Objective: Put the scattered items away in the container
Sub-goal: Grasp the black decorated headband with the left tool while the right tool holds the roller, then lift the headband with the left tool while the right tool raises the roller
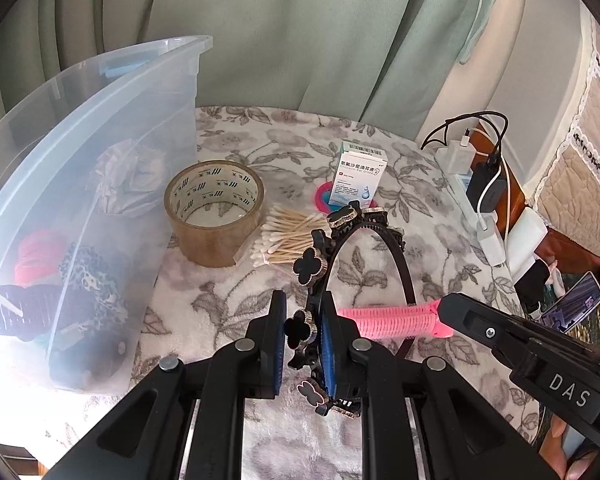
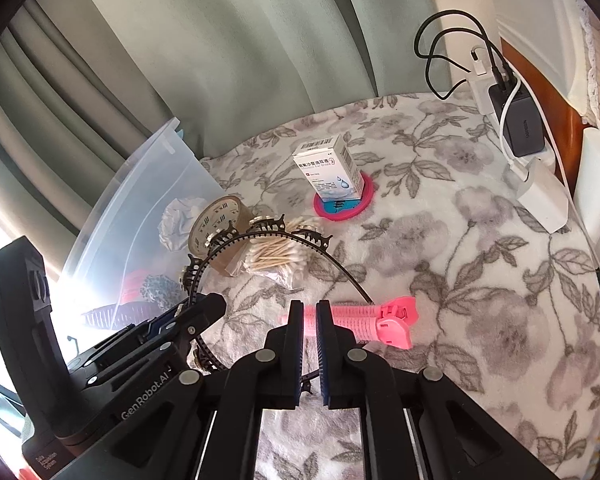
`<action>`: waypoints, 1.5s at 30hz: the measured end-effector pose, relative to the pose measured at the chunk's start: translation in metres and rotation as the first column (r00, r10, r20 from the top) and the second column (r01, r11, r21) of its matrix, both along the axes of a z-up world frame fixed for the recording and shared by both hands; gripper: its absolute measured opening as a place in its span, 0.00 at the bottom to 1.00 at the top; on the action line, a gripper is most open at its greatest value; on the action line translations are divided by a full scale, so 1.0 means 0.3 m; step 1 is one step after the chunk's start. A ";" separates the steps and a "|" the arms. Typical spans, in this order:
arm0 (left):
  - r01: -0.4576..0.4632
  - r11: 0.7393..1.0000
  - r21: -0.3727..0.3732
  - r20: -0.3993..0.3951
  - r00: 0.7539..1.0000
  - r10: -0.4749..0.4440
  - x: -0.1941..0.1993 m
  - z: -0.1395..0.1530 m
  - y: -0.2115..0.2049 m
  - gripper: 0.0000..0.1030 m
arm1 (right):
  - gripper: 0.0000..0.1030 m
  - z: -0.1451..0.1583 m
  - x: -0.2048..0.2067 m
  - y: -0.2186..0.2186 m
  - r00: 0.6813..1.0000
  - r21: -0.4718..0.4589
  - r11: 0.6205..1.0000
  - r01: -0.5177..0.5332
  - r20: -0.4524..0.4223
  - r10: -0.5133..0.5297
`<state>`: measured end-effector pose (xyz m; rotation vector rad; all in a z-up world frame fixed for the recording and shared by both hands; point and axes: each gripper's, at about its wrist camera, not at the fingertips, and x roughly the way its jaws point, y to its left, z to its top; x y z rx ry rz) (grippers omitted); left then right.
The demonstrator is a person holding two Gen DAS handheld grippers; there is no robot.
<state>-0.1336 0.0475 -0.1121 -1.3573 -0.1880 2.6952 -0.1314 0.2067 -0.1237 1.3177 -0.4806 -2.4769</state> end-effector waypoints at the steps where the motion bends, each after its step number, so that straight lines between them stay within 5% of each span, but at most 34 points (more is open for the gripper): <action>1: 0.002 1.000 0.002 0.003 1.000 -0.002 -0.003 -0.002 0.002 0.16 | 0.09 -0.005 -0.002 0.002 1.000 0.003 1.000 0.004 0.005 -0.004; 18: 0.037 0.995 0.095 0.012 0.999 -0.038 -0.016 -0.008 -0.011 0.16 | 0.09 -0.007 -0.020 -0.013 0.999 0.070 0.997 0.030 0.029 -0.033; 33: 0.048 0.990 0.132 -0.101 0.994 -0.034 0.064 0.148 -0.049 0.16 | 0.09 0.158 0.093 0.080 0.988 0.079 0.988 0.136 -0.084 -0.129; 39: 0.017 0.989 0.144 -0.155 0.988 0.005 0.093 0.216 -0.102 0.16 | 0.09 0.150 0.109 0.091 0.989 0.087 0.986 0.141 -0.066 -0.136; 41: -0.002 0.990 0.144 -0.181 0.983 0.029 0.098 0.244 -0.130 0.15 | 0.16 0.127 0.104 0.084 0.991 0.096 0.987 0.131 -0.046 -0.127; 43: -0.022 0.989 0.147 -0.204 0.978 0.052 0.100 0.270 -0.160 0.16 | 0.41 0.091 0.092 0.073 0.992 0.103 0.987 0.123 -0.017 -0.122; 45: -0.041 0.987 0.154 -0.219 0.973 0.074 0.099 0.287 -0.190 0.15 | 0.46 0.058 0.076 0.058 0.994 0.110 0.988 0.107 0.006 -0.108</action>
